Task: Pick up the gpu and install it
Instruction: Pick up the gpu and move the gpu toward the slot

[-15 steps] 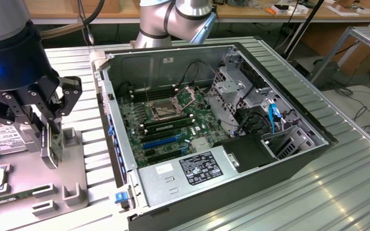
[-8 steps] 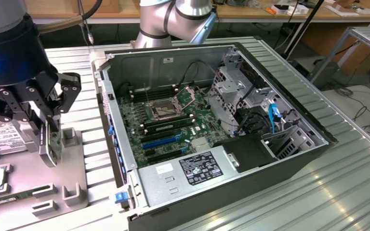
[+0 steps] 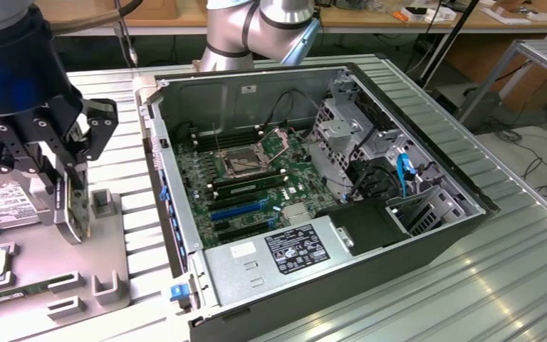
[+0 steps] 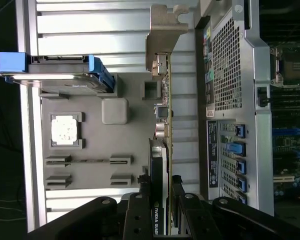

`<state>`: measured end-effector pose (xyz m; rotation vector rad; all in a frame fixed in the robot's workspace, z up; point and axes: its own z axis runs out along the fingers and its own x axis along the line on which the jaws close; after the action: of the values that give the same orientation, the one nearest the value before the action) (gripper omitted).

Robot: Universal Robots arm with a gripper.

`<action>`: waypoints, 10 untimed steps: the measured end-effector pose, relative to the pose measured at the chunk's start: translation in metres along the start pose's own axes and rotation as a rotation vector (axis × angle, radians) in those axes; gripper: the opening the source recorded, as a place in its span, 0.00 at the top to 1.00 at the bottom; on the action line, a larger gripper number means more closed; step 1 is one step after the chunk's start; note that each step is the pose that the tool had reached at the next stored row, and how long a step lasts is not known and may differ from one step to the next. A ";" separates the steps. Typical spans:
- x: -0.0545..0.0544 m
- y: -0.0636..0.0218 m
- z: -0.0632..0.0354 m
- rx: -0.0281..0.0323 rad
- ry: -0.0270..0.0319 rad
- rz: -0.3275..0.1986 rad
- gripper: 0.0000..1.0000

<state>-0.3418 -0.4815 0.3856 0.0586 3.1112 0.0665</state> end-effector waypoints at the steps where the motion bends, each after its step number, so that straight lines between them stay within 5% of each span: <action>1: 0.000 0.0001 -0.0010 0.0000 0.0000 0.000 0.73; 10: 0.000 0.0005 -0.0116 0.0000 0.0000 0.000 0.73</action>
<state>-0.3418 -0.4815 0.3972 0.0587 3.1113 0.0665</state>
